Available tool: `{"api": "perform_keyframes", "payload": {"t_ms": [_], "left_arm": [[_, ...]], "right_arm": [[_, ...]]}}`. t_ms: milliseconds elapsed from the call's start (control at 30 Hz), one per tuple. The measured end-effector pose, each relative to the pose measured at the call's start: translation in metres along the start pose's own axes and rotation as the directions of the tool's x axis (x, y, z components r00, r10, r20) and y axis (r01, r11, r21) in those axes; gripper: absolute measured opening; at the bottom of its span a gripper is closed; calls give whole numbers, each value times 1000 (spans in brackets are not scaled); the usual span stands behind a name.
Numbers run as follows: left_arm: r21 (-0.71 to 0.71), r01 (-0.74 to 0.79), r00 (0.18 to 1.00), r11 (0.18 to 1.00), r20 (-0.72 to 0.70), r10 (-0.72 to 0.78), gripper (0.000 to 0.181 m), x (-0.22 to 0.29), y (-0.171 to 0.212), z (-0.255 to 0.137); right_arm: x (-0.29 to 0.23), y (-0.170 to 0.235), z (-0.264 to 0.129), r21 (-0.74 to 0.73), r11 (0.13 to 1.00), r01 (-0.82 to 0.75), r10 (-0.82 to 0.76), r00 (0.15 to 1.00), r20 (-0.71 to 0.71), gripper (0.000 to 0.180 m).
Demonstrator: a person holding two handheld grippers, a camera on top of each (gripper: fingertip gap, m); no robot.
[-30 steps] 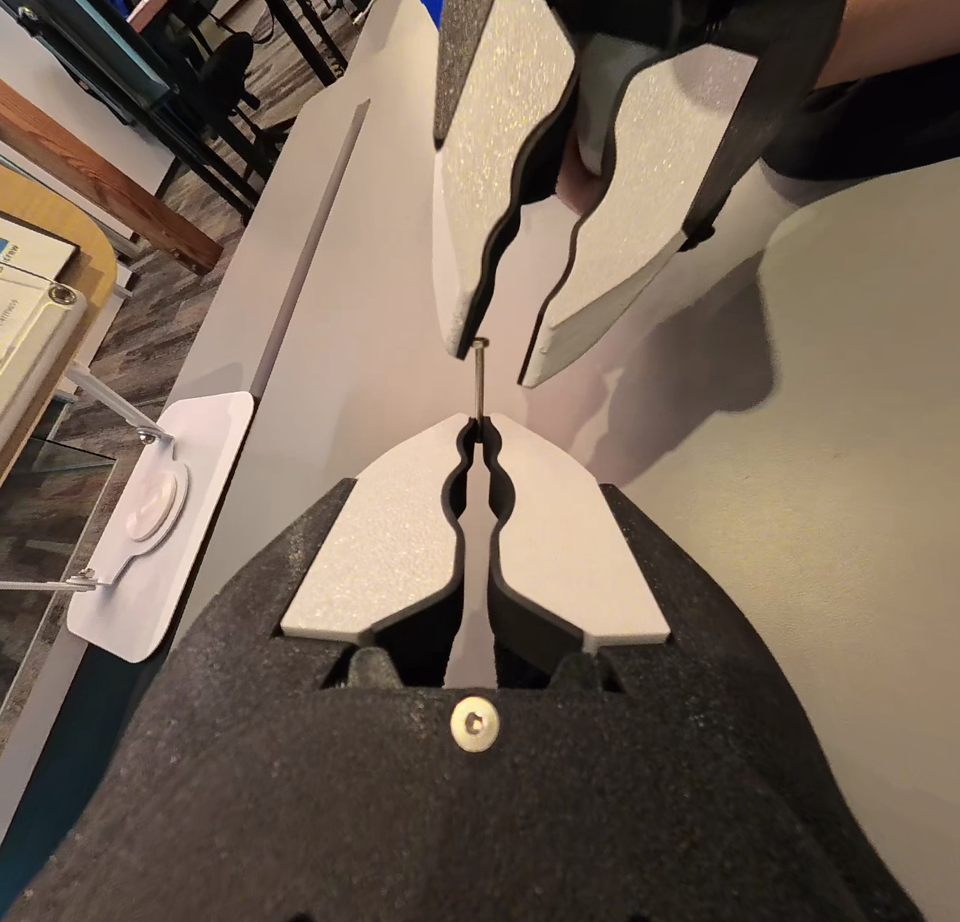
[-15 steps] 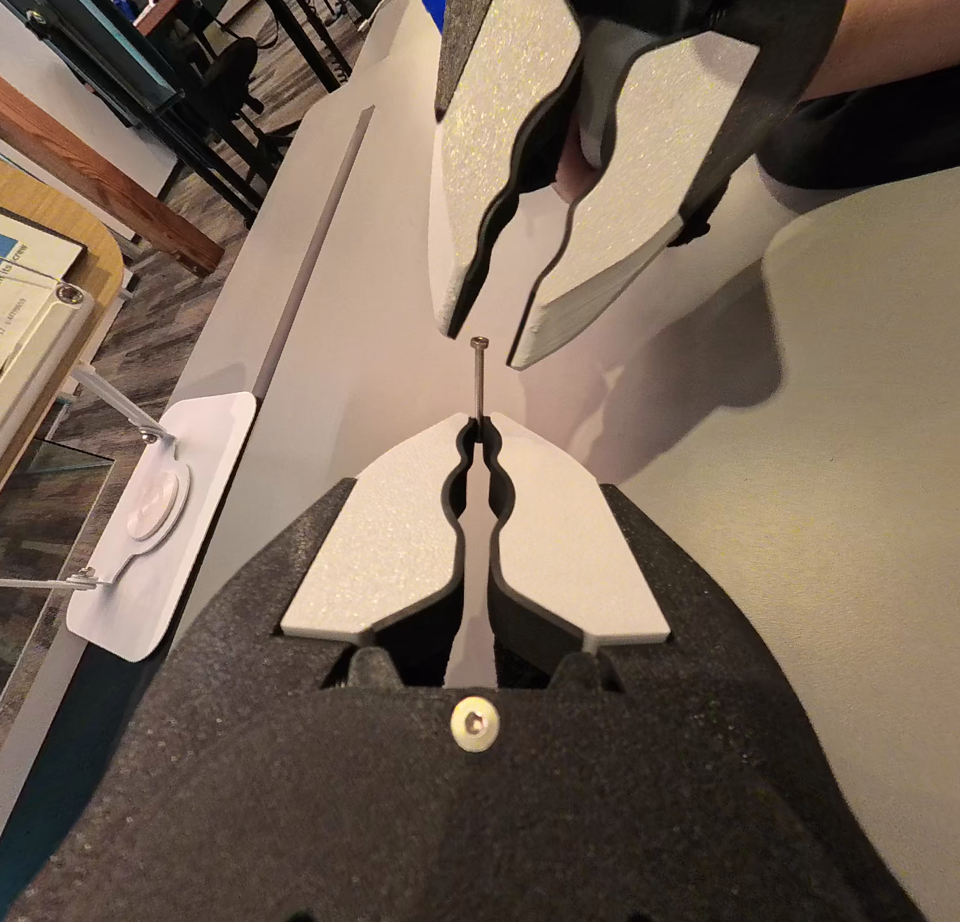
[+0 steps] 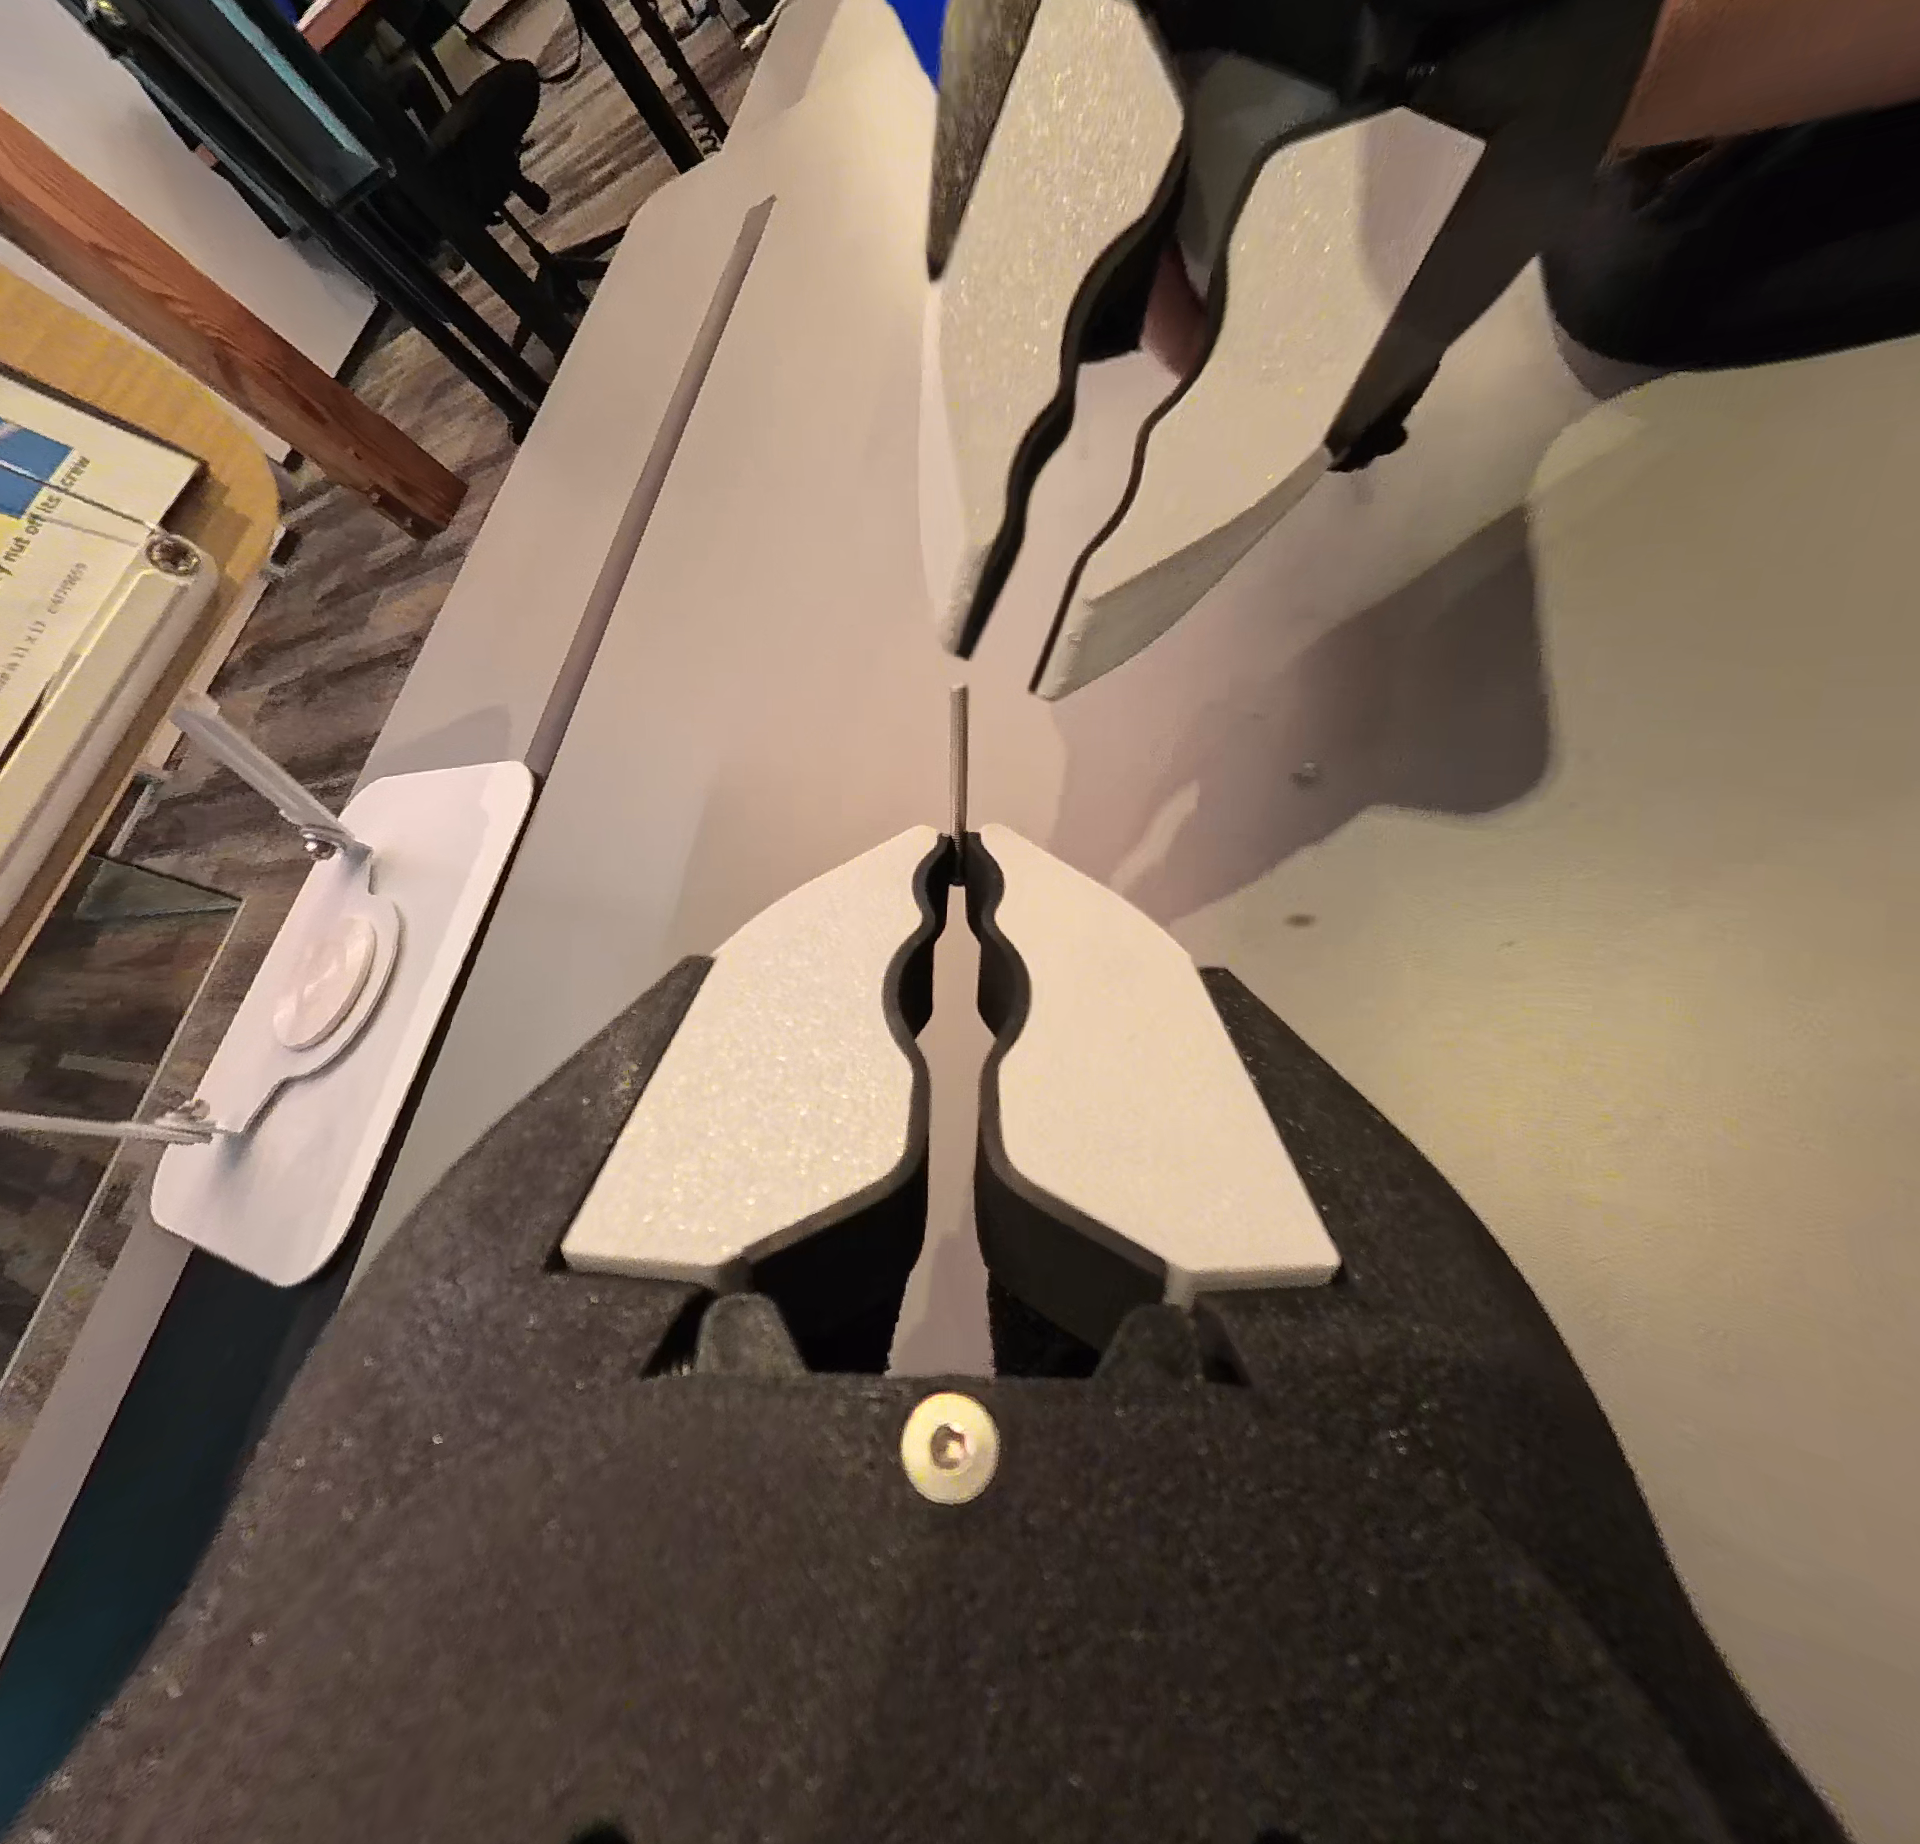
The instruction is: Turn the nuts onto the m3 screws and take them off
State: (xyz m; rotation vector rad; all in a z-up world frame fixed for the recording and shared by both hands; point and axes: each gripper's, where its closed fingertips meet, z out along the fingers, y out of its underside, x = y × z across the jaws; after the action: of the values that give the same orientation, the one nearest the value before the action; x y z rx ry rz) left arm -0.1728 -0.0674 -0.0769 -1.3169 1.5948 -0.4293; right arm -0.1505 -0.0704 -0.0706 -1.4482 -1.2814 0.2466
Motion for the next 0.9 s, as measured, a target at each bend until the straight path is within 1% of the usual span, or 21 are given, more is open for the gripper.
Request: {"api": "perform_keyframes", "payload": {"t_ms": [67,167,233,300,333,400,500,567,600,633,700,733,767,833,900], "left_arm": [[4,9,1000,1000,12,-9,2,-3,1,-2],[-16,12,999,1000,38,-12,2,-8,5,-4],[-23,17,999,1000,51,-16,2,-11,7,-5],[-29,32,998,999,62,-30,2,-14,10,-7],[-29,40,997,999,69,-38,2,-16,12,-8],[-32,52,996,998,78,-49,2,-19,15,-9],[-42,59,994,997,92,-55,2,-22,19,-11],[-38,60,993,997,102,-56,2,-24,19,-13],[-36,62,993,997,106,-58,2,-25,19,-14],[-32,63,992,997,111,-59,2,-26,18,-15],[-26,67,991,997,118,-64,2,-28,18,-17],[-21,70,990,997,121,-67,2,-29,18,-18],[-17,73,990,997,124,-70,2,-30,18,-19],[-11,77,988,997,132,-75,2,-32,17,-22],[-5,79,987,997,140,-78,2,-34,17,-25]], "right_arm": [[1,15,2,-30,994,-104,106,993,55,12],[7,28,1,-44,983,-180,183,981,61,11],[5,19,-1,-8,978,-207,207,974,93,10],[-14,4,-2,23,975,-222,212,953,216,6],[-21,1,0,12,975,-224,214,944,250,4],[-40,7,6,-58,977,-204,212,920,330,2],[-74,16,7,-139,979,-150,199,852,484,0],[-89,11,0,-141,982,-126,184,806,563,0],[-96,3,-5,-127,984,-127,178,775,606,0],[-107,-6,-15,-133,981,-142,194,717,670,0],[-136,-34,-43,-160,968,-193,240,532,812,0],[-156,-46,-56,-169,968,-186,236,443,865,0],[-177,-47,-64,-183,977,-113,213,402,890,0],[-211,-29,-72,-230,971,72,188,370,910,0],[-234,-22,-77,-264,956,132,208,333,920,0]]}}
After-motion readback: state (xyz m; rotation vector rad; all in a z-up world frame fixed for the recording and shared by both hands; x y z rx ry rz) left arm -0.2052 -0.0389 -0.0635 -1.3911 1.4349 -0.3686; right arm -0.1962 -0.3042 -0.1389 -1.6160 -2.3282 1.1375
